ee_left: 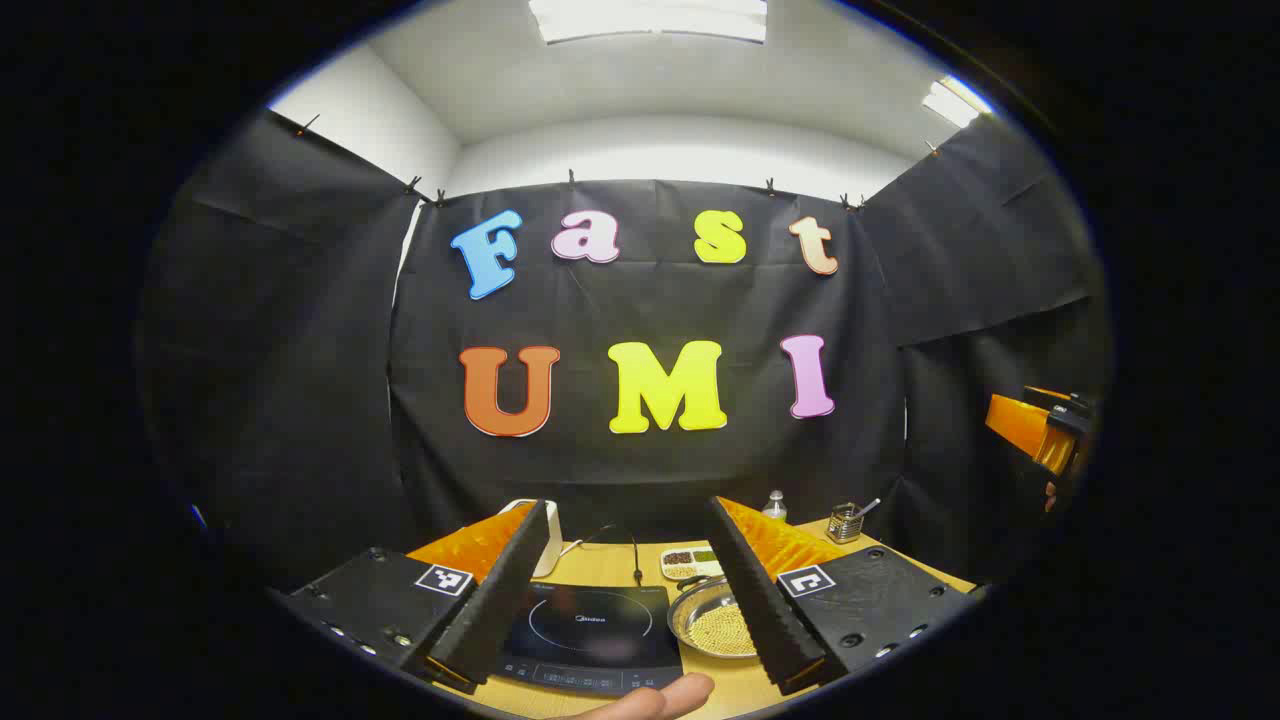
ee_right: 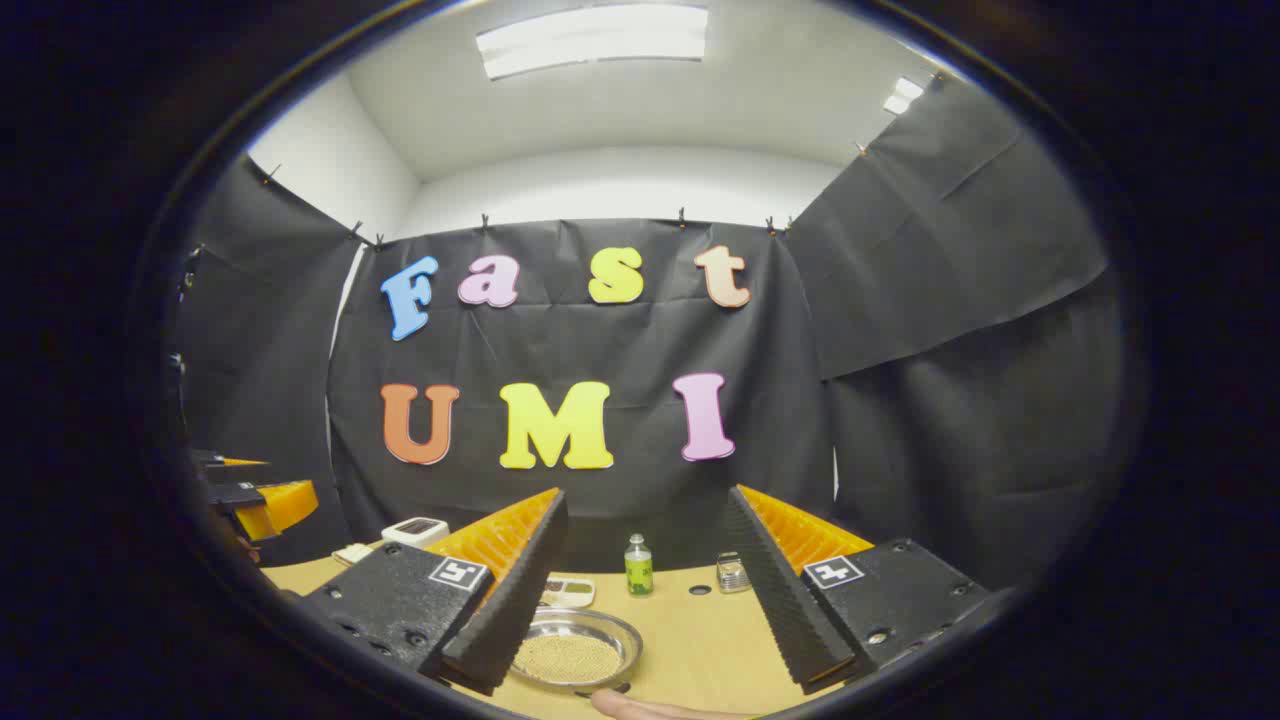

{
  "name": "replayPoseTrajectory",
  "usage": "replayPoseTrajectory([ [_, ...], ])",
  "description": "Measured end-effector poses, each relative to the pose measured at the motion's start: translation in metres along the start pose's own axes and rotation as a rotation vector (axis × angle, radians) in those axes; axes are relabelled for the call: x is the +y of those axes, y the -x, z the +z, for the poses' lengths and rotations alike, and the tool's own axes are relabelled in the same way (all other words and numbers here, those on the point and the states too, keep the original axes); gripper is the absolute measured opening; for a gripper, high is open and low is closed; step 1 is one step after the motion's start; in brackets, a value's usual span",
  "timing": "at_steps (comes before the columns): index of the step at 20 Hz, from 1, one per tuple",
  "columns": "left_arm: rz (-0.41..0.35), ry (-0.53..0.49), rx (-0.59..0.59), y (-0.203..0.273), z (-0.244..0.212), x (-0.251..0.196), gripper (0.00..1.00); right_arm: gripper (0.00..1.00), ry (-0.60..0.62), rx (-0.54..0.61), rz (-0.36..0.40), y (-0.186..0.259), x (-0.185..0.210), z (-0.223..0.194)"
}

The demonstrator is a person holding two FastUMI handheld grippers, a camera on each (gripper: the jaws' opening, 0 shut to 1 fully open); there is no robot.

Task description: First push the handle of the pot to place it horizontally, then grasp the pot with both hands and set it on the induction cooktop.

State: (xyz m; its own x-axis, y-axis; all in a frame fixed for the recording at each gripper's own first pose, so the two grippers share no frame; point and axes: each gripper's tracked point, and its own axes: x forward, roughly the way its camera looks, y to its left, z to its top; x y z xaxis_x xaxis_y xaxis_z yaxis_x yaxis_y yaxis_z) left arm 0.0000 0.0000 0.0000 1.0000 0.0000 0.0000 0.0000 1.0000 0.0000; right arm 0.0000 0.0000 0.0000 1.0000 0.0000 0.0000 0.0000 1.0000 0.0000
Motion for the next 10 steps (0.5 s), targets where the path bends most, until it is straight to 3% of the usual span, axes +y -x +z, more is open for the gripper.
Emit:
replayPoseTrajectory([
  [10, 0.021, -0.007, 0.013, 0.0, -0.004, 0.001, 0.94, 0.96, 0.01, 0.012, -0.013, -0.011, -0.014, -0.005],
])
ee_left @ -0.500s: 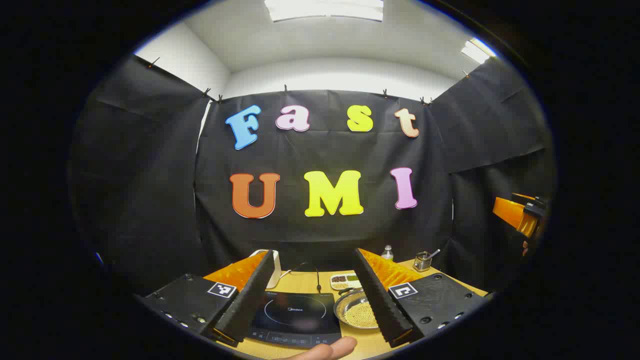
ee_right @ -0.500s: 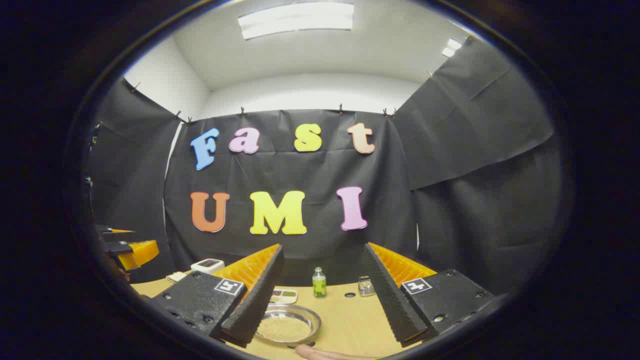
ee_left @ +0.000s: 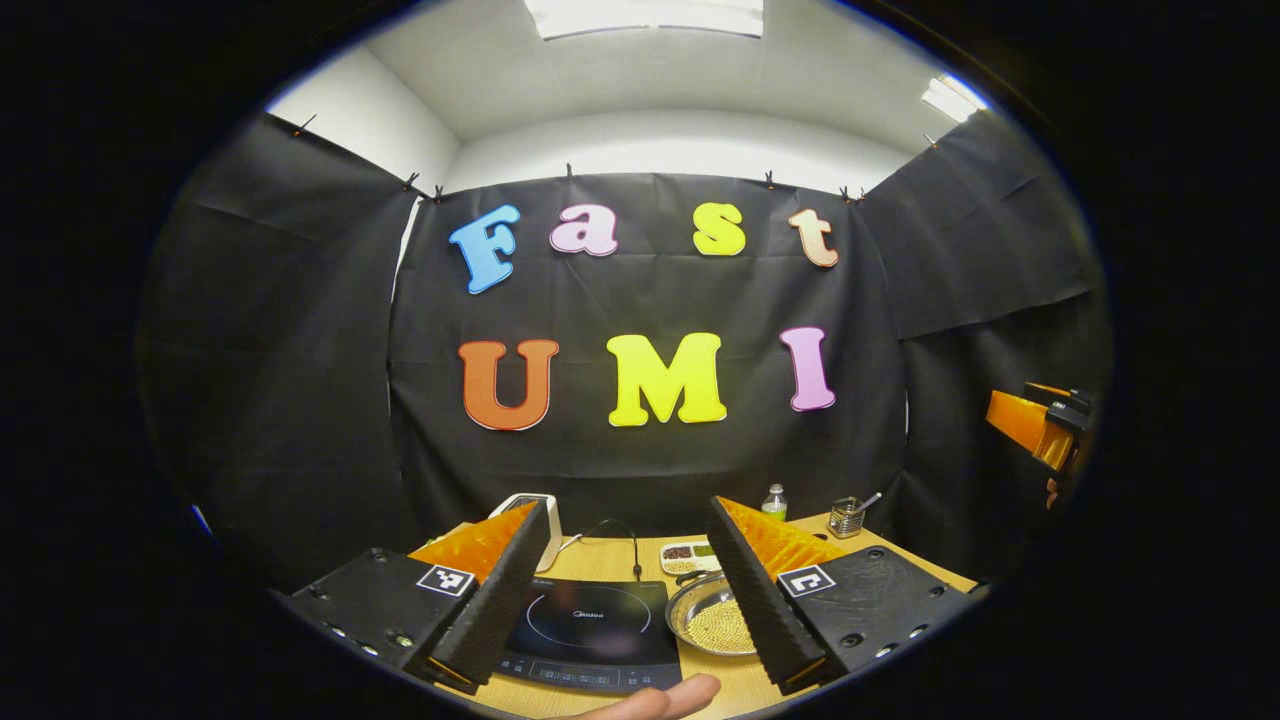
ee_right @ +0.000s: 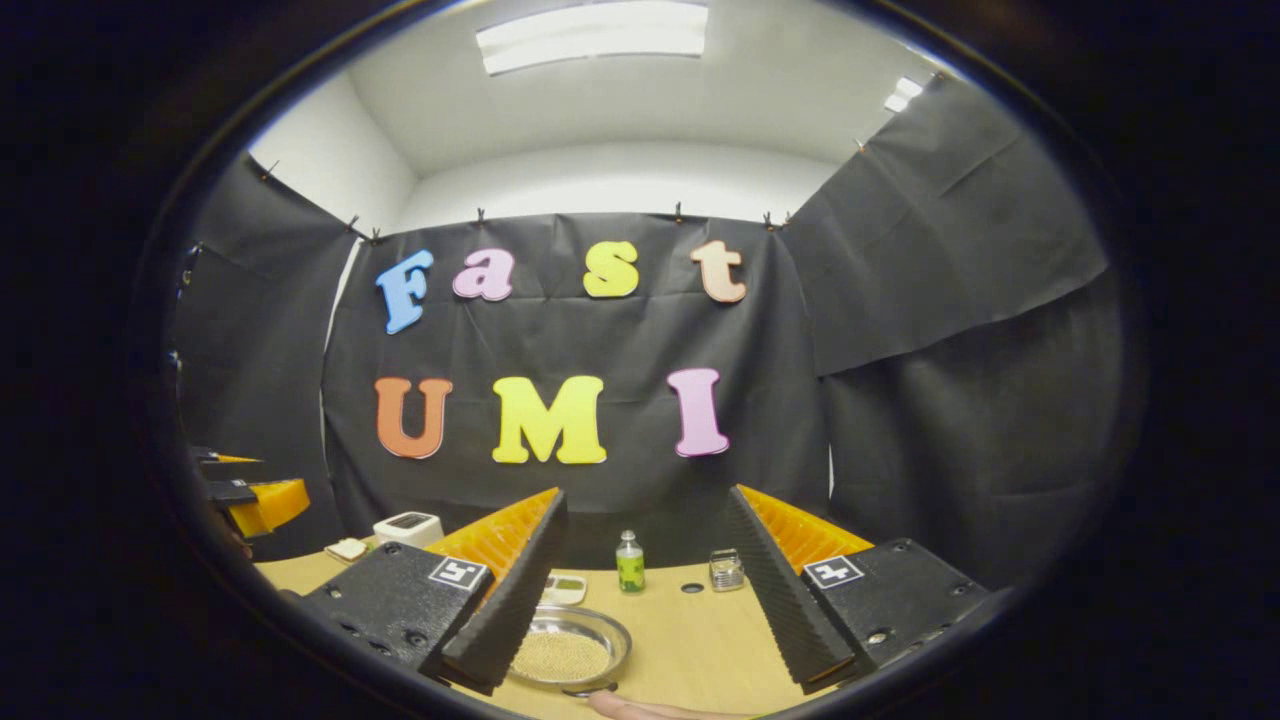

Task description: First push the handle of the pot to place it horizontally, then grasp the pot with both hands and set it on the induction cooktop.

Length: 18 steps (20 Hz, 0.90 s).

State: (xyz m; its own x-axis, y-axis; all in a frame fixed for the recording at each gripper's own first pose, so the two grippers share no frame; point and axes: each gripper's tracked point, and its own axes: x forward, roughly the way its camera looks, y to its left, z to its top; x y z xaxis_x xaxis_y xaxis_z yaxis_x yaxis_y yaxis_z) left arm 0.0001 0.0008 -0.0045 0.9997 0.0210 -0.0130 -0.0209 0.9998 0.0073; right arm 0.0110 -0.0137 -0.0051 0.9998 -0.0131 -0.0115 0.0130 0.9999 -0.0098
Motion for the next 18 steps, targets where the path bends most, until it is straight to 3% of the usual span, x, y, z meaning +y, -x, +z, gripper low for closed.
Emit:
replayPoseTrajectory([
  [8, 0.004, 0.012, 0.001, 0.001, -0.004, 0.004, 0.94, 0.96, -0.016, 0.053, 0.03, -0.017, 0.008, -0.022],
  [12, 0.007, 0.019, -0.003, 0.004, -0.006, 0.008, 0.94, 0.97, -0.031, 0.118, 0.103, -0.027, 0.026, -0.051],
  [17, 0.013, 0.021, -0.007, 0.008, -0.009, 0.013, 0.94, 0.75, -0.056, 0.187, 0.229, -0.037, 0.053, -0.093],
  [18, 0.015, 0.02, -0.008, 0.009, -0.008, 0.014, 0.94, 0.58, -0.059, 0.209, 0.251, -0.039, 0.058, -0.104],
])
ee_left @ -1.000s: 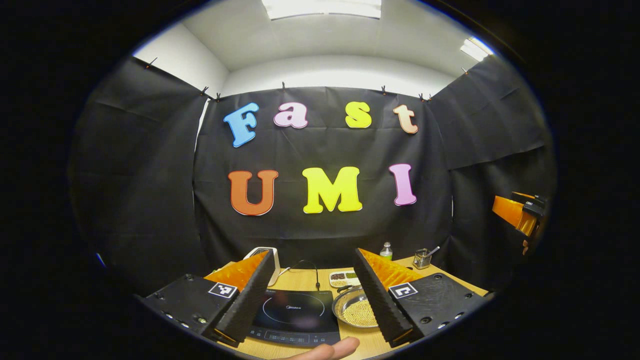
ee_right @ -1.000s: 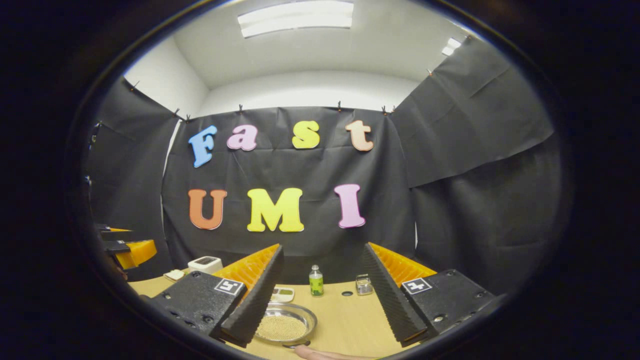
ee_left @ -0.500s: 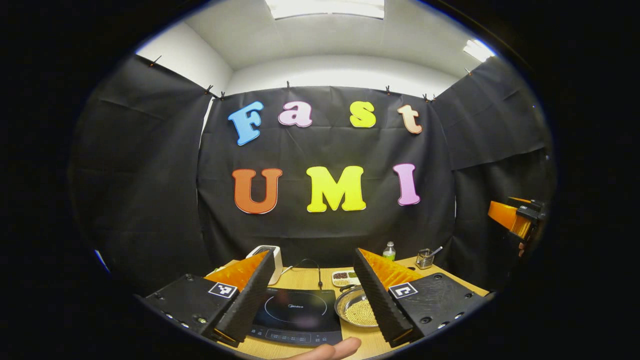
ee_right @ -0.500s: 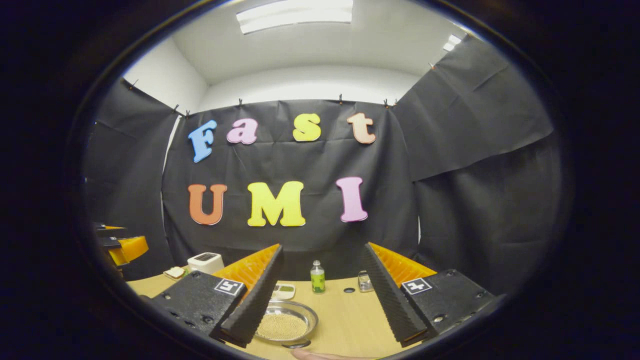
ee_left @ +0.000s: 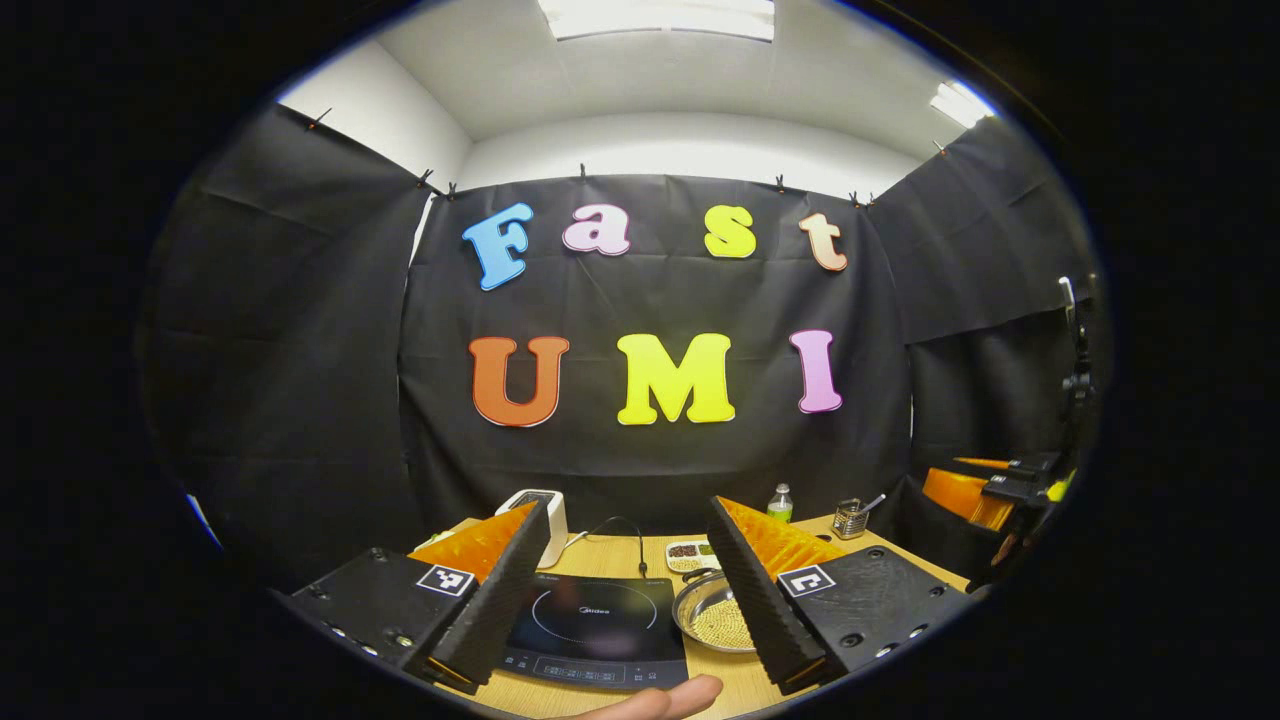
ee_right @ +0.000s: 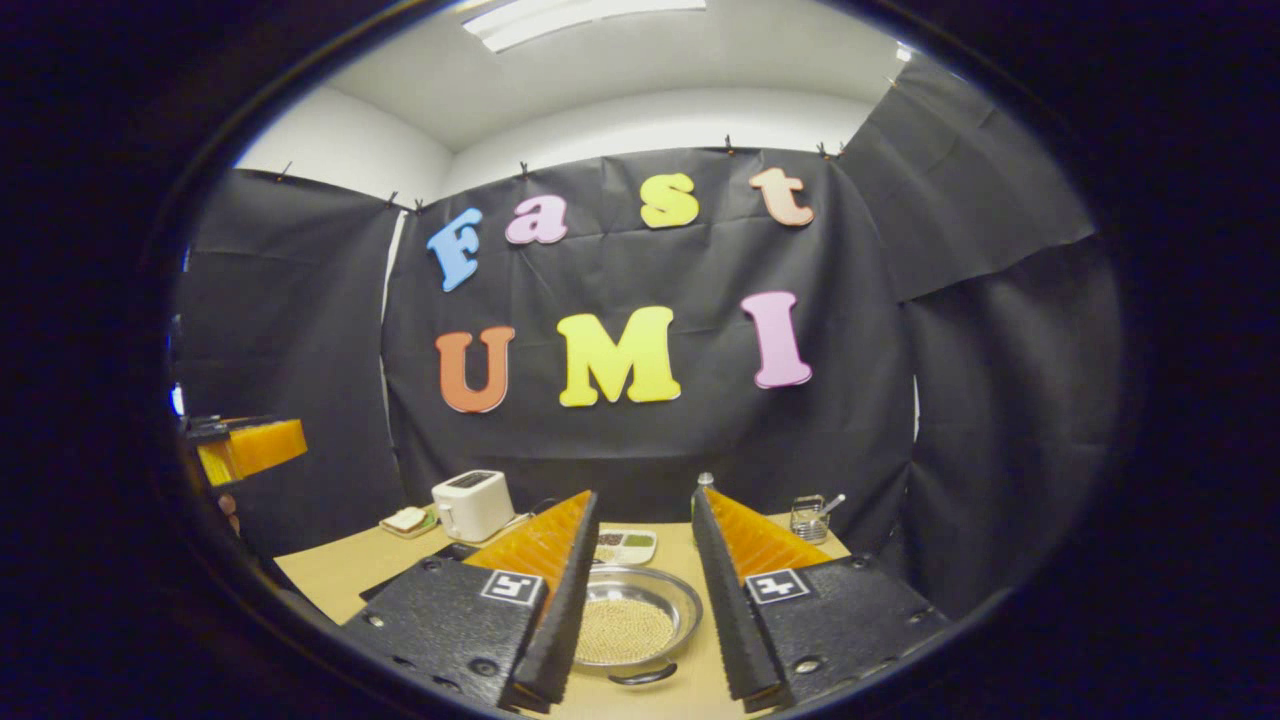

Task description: First push the handle of the pot to place it horizontally, then grasp the pot with both hands and set it on the induction cooktop.

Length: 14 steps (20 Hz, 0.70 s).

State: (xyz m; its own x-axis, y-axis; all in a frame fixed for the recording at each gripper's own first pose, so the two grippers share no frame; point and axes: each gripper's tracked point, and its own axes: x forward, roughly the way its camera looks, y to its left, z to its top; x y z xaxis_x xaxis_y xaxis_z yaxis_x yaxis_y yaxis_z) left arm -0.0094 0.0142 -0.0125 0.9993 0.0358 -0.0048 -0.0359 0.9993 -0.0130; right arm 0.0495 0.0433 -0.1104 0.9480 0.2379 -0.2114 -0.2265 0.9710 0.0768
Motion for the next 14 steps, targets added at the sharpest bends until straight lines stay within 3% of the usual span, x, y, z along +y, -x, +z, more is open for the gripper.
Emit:
replayPoseTrajectory([
  [1, 0.002, 0.001, -0.001, 0.001, -0.001, 0.001, 0.94, 0.49, 0.0, 0.022, 0.015, -0.004, 0.003, -0.01],
  [2, 0.003, 0.003, -0.004, 0.001, 0.0, 0.002, 0.94, 0.32, 0.007, 0.05, 0.03, -0.009, 0.006, -0.021],
  [3, 0.004, 0.003, -0.005, 0.001, 0.0, 0.003, 0.94, 0.25, 0.017, 0.075, 0.025, -0.012, 0.006, -0.034],
  [4, 0.003, 0.002, -0.003, 0.001, -0.001, 0.003, 0.94, 0.0, 0.021, 0.095, 0.036, -0.016, 0.008, -0.044],
  [10, 0.011, -0.009, 0.009, 0.001, -0.01, 0.01, 0.94, 0.01, 0.052, 0.238, 0.06, -0.025, 0.018, -0.128],
  [14, 0.019, -0.009, 0.025, 0.0, -0.018, 0.015, 0.94, 0.04, 0.055, 0.357, 0.129, -0.025, 0.033, -0.19],
])
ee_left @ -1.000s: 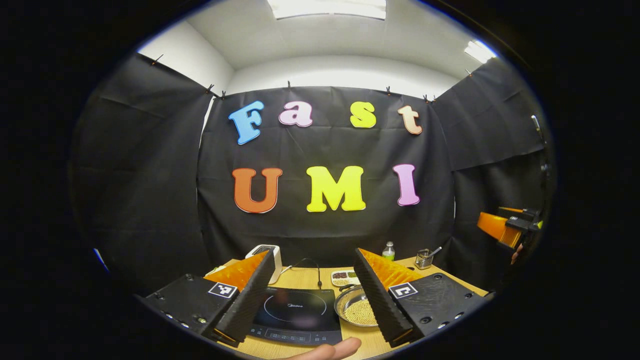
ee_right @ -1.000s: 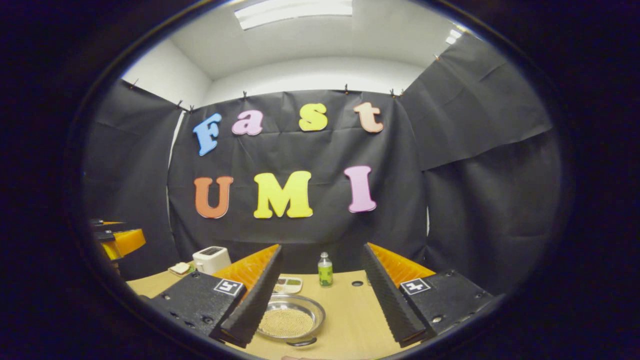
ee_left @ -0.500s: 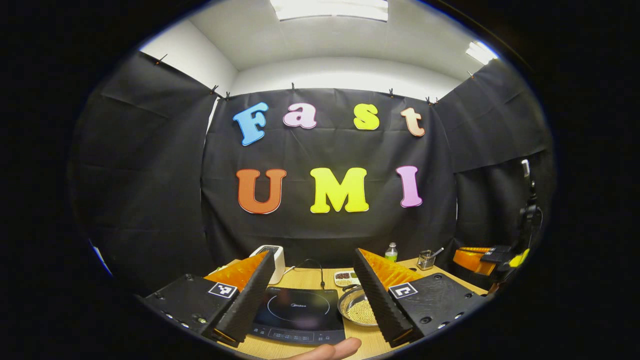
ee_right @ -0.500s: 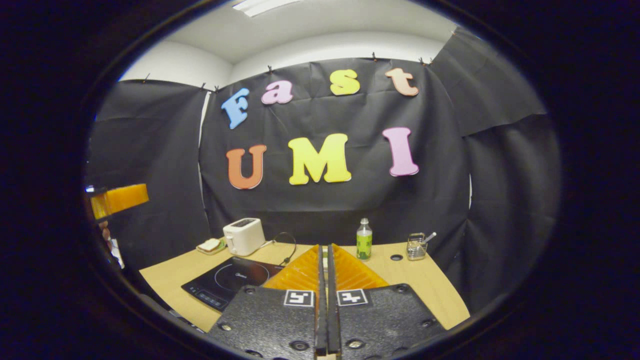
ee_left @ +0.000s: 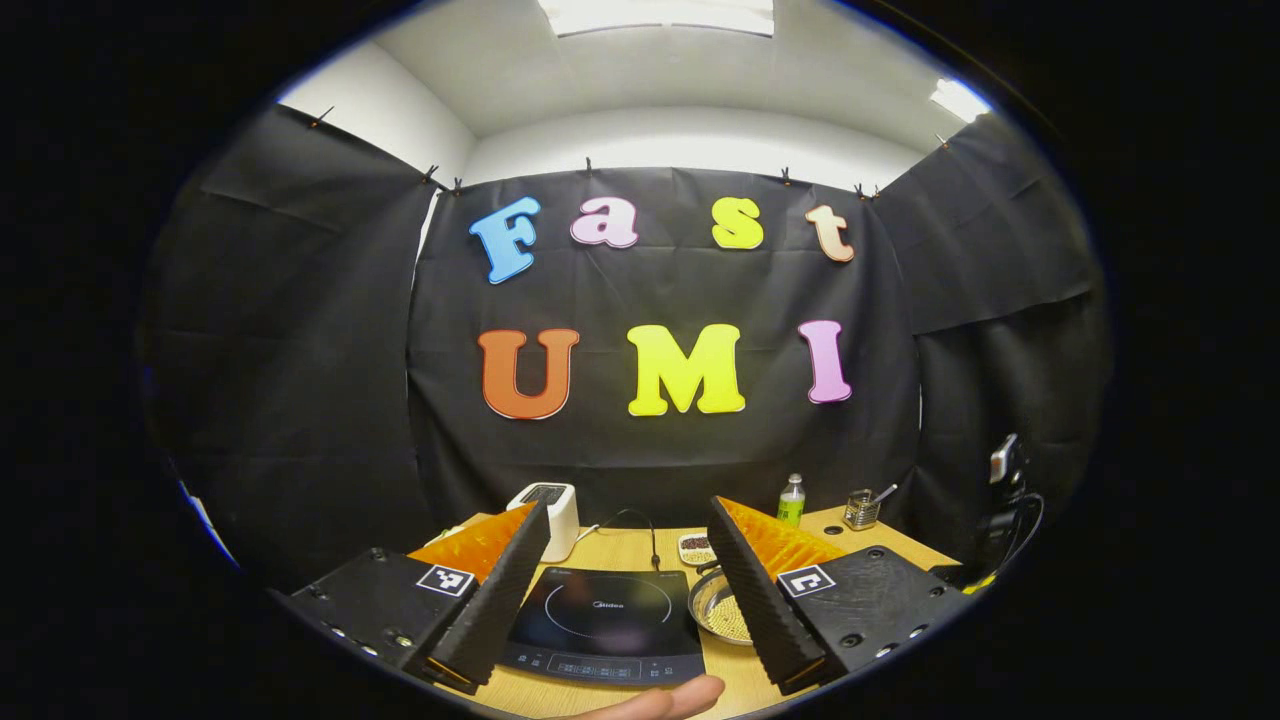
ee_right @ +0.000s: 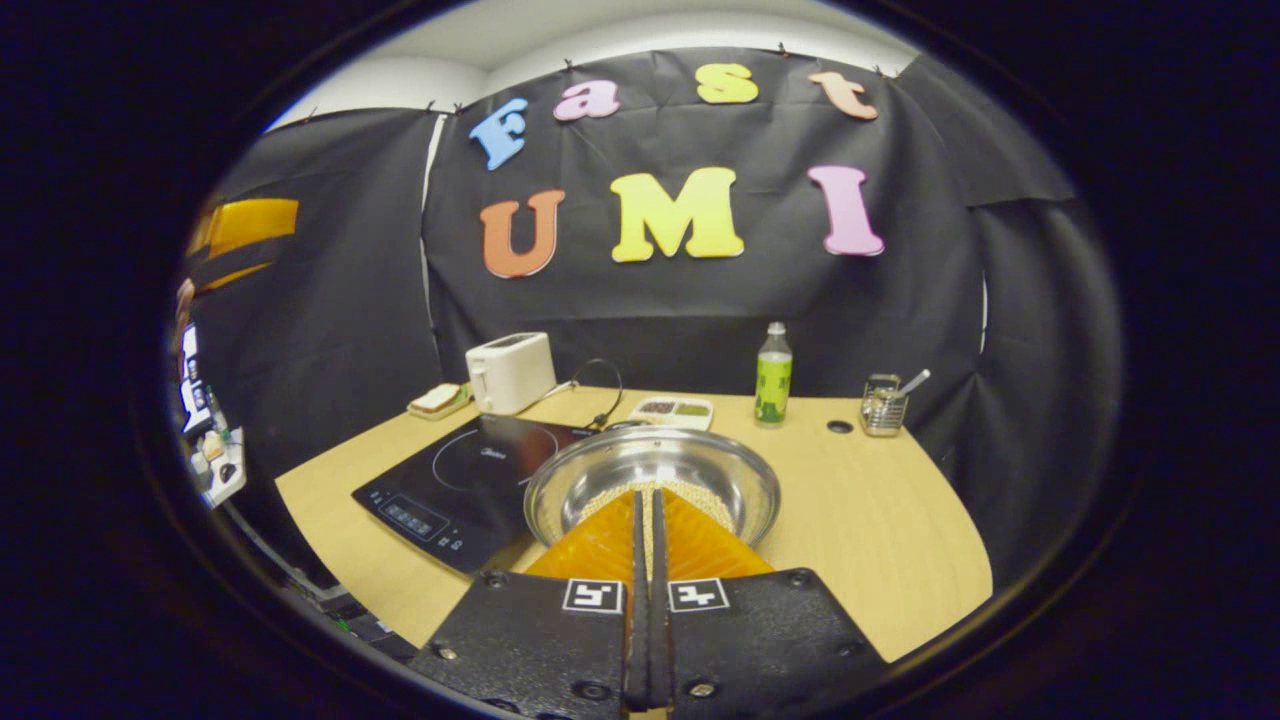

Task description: First push the handle of the pot to place it horizontally, then grasp the pot with both hands and set it on the induction cooktop.

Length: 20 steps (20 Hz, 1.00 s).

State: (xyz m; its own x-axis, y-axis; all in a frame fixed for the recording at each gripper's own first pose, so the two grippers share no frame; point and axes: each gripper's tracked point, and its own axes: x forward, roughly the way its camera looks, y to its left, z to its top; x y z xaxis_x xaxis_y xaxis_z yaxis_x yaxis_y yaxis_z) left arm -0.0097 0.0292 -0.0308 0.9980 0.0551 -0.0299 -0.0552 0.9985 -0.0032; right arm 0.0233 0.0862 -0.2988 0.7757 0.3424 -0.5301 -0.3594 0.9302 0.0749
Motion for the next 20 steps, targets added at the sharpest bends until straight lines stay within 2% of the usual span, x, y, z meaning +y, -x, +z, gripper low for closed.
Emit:
replayPoseTrajectory([
  [5, 0.01, 0.002, 0.017, -0.004, -0.011, 0.006, 0.94, 0.04, -0.016, 0.127, 0.045, -0.017, 0.015, -0.06],
  [8, 0.026, 0.007, 0.027, -0.007, -0.02, 0.012, 0.94, 0.04, 0.002, 0.147, 0.061, -0.017, 0.023, -0.077],
  [9, 0.032, 0.011, 0.031, -0.009, -0.025, 0.013, 0.84, 0.04, 0.001, 0.142, 0.056, -0.017, 0.021, -0.077],
  [10, 0.034, 0.014, 0.035, -0.011, -0.028, 0.014, 0.94, 0.04, -0.003, 0.138, 0.051, -0.017, 0.018, -0.078],
  [15, 0.041, 0.024, 0.056, -0.025, -0.046, 0.013, 0.94, 0.04, -0.009, 0.144, 0.013, -0.021, -0.001, -0.082],
  [20, 0.039, 0.04, 0.081, -0.045, -0.067, 0.004, 0.94, 0.01, -0.047, 0.171, 0.053, -0.02, -0.002, -0.09],
])
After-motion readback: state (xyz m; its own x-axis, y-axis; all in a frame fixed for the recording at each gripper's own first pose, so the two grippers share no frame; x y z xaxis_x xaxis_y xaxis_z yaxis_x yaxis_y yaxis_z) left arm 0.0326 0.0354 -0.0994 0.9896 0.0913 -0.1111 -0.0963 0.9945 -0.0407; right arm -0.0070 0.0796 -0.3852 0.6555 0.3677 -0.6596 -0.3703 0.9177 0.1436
